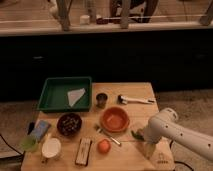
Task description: Place pepper in metal cup
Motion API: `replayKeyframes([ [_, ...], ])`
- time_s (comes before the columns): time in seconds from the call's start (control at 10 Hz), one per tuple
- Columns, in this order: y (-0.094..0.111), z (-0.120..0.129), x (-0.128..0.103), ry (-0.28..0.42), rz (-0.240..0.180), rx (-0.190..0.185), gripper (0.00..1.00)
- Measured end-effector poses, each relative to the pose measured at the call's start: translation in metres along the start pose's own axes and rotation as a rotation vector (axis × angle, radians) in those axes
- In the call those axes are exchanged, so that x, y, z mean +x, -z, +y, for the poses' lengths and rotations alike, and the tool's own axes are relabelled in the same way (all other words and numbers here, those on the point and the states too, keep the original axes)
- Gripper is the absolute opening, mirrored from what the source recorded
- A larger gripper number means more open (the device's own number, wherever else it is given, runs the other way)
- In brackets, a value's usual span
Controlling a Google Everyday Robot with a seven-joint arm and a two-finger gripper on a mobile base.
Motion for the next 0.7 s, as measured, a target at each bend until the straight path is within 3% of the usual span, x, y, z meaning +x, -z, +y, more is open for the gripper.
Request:
replayKeyframes([
  [0.7, -0.0032, 0.0032, -0.0011, 0.007, -0.002, -0.006, 0.80],
])
